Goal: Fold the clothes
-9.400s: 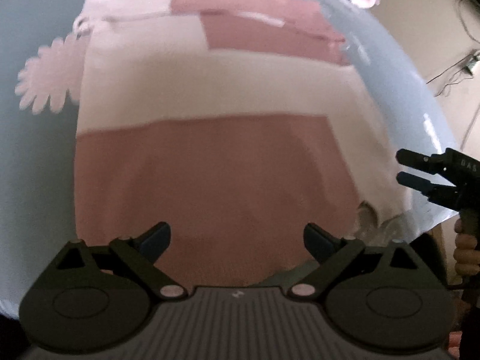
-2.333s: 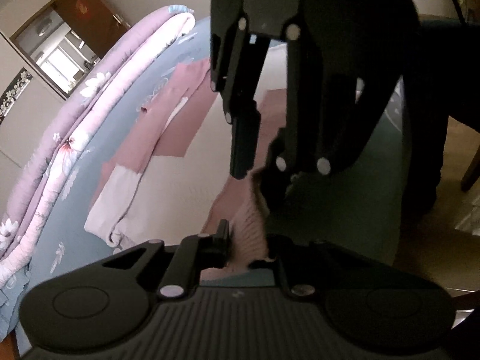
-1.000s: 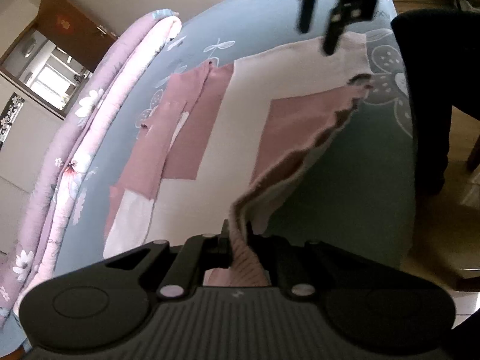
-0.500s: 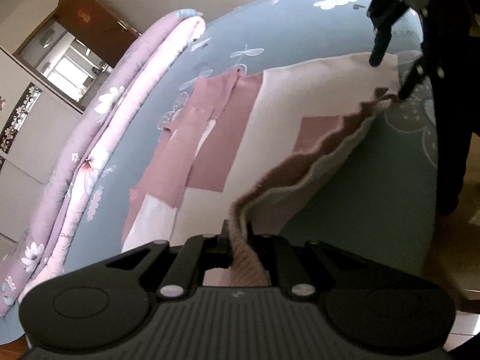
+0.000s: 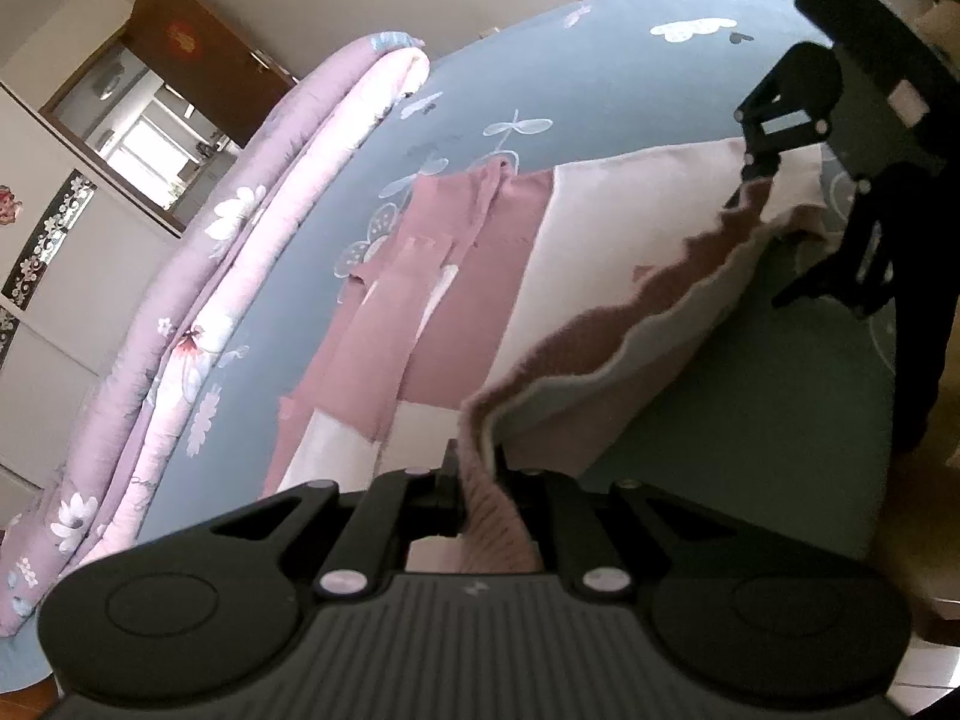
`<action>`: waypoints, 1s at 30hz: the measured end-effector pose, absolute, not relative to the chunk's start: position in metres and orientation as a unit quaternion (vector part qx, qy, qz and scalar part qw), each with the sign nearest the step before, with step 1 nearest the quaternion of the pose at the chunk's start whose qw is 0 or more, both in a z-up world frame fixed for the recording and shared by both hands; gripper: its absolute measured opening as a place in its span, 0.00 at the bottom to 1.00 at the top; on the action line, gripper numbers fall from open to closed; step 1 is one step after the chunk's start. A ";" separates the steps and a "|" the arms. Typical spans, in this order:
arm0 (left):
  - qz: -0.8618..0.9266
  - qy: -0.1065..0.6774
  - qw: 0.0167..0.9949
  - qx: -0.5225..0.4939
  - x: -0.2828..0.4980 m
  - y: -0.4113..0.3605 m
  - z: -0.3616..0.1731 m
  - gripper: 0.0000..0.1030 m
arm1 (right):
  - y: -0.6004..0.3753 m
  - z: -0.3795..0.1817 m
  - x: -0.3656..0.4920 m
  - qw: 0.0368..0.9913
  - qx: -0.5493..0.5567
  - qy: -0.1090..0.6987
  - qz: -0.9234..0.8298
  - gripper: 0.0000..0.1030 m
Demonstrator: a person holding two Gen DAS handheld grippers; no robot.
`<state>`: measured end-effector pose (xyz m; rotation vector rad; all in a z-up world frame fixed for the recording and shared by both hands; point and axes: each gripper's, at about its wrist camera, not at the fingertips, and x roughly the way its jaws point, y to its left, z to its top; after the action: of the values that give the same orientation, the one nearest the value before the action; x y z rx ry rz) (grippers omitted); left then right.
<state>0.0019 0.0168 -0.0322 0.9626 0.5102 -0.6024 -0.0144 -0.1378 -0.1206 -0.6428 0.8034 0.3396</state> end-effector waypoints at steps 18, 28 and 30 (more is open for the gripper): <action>-0.280 0.239 0.827 0.425 0.011 0.029 -0.024 0.05 | -0.187 -0.116 0.027 0.822 -0.326 0.426 0.194 0.09; -0.264 0.270 0.838 0.393 0.023 0.039 -0.020 0.05 | -0.196 -0.073 0.053 0.816 -0.325 0.415 0.236 0.08; -0.261 0.280 0.840 0.383 0.027 0.042 -0.019 0.05 | -0.194 -0.065 0.061 0.811 -0.335 0.413 0.243 0.08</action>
<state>0.0269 0.0420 -0.0189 0.8105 0.5926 -0.5508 0.0606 -0.1941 -0.0651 -0.7147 0.8822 0.5193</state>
